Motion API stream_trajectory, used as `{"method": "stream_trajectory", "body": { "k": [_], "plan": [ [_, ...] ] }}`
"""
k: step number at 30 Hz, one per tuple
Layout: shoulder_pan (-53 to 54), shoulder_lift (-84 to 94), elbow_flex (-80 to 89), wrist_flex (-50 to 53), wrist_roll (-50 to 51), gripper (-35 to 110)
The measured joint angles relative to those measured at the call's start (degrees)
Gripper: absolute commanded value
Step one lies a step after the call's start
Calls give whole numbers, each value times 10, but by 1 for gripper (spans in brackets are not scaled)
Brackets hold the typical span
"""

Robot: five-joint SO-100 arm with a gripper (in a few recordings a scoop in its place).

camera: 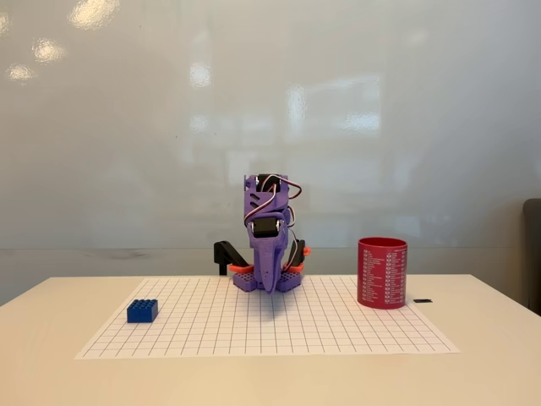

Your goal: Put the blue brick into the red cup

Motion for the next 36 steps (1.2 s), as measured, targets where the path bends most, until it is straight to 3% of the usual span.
{"method": "stream_trajectory", "body": {
  "k": [16,22,28,36],
  "plan": [
    [-23,0,0,0,-15,-1],
    [-12,-27,-3,-15,26,-1],
    [-11,-180,-118,-31,47,-1],
    [69,-437,-328,-40,115,-1]
  ]
}}
